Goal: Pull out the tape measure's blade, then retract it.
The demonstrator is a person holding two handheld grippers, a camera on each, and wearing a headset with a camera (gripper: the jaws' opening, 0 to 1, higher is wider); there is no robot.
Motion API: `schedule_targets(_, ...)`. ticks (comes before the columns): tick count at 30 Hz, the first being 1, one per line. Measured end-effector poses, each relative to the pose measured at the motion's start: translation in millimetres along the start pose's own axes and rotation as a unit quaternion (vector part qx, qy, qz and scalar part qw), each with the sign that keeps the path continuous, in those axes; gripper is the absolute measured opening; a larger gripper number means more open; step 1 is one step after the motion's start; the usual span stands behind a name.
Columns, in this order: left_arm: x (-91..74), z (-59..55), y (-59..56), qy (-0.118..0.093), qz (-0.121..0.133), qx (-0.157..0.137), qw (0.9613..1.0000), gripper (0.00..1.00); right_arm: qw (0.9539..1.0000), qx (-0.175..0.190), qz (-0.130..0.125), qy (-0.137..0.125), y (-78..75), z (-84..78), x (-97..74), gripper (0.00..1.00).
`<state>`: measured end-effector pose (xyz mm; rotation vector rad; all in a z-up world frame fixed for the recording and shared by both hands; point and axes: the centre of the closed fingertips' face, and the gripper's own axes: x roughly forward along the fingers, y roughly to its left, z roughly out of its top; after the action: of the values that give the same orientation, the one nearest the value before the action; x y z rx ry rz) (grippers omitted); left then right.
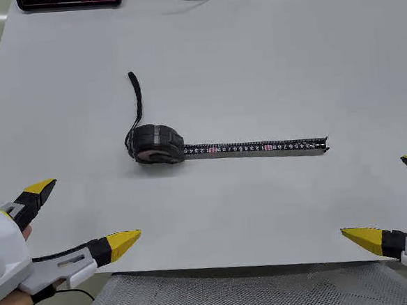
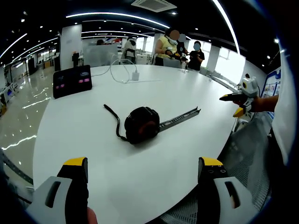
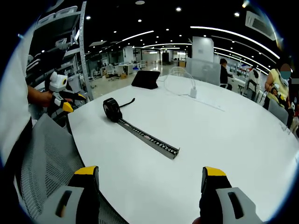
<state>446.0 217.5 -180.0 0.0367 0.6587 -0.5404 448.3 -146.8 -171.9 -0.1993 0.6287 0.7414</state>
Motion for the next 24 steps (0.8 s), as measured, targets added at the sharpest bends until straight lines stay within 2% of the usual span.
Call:
schedule_targets(7,6.7,5.7,-0.5,-0.008,0.003,-0.007,0.9999,0.96,1.0000,0.007,-0.002,-0.007,-3.2,3.7,1.9,0.87)
schedule_targets(14,20.2,14.5,-4.5,-0.016,0.008,-0.016,0.9997,0.96,0.9998,0.014,-0.002,-0.014,-5.1,8.3,5.3,0.86)
schedule_targets(19,28.4,17.8,-11.3,-0.022,0.004,-0.025,0.9994,0.96,0.9996,0.023,-0.003,-0.019,-7.2,9.6,7.5,0.84)
schedule_targets(21,32.5,19.9,-14.0,-0.027,0.003,-0.039,0.9988,0.96,0.9995,0.026,-0.002,-0.019,-7.7,9.6,8.4,0.82)
schedule_targets(24,39.2,21.7,-17.6,-0.026,0.001,-0.041,0.9988,0.96,0.9994,0.028,-0.001,-0.020,-7.6,9.6,10.2,0.82)
